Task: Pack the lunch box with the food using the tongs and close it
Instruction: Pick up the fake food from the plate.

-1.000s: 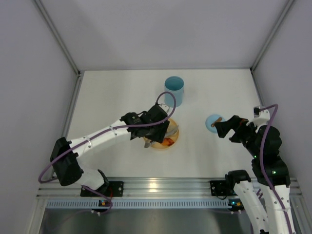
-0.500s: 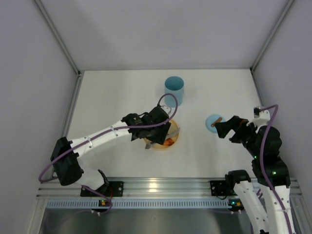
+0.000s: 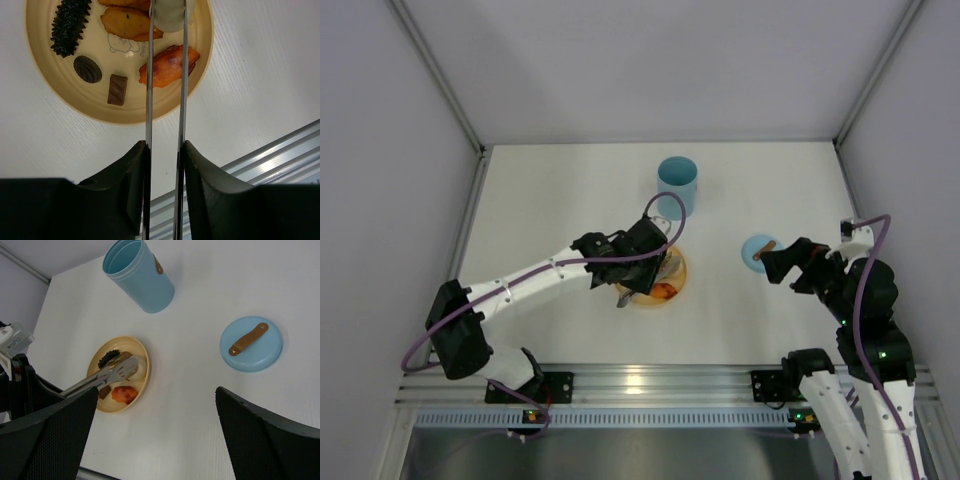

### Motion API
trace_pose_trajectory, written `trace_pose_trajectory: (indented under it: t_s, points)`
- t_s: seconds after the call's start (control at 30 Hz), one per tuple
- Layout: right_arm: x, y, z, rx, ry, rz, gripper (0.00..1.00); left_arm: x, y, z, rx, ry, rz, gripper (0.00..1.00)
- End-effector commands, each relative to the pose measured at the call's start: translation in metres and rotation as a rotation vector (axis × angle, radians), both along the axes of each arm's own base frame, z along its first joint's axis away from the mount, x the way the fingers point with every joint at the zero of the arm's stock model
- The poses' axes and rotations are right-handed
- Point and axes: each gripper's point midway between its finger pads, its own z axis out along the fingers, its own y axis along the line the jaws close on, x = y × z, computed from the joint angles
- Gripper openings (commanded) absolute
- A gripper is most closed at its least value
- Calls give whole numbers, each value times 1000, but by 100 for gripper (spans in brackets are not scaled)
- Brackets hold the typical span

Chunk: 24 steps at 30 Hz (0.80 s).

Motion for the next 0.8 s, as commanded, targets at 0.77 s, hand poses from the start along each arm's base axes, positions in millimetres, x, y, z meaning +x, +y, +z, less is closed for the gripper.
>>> trace_pose_trajectory:
  t_s: [0.77]
  points:
    - [-1,-6,16,-20,-19,-26,99,58,-12,170,-158,-339,95,25]
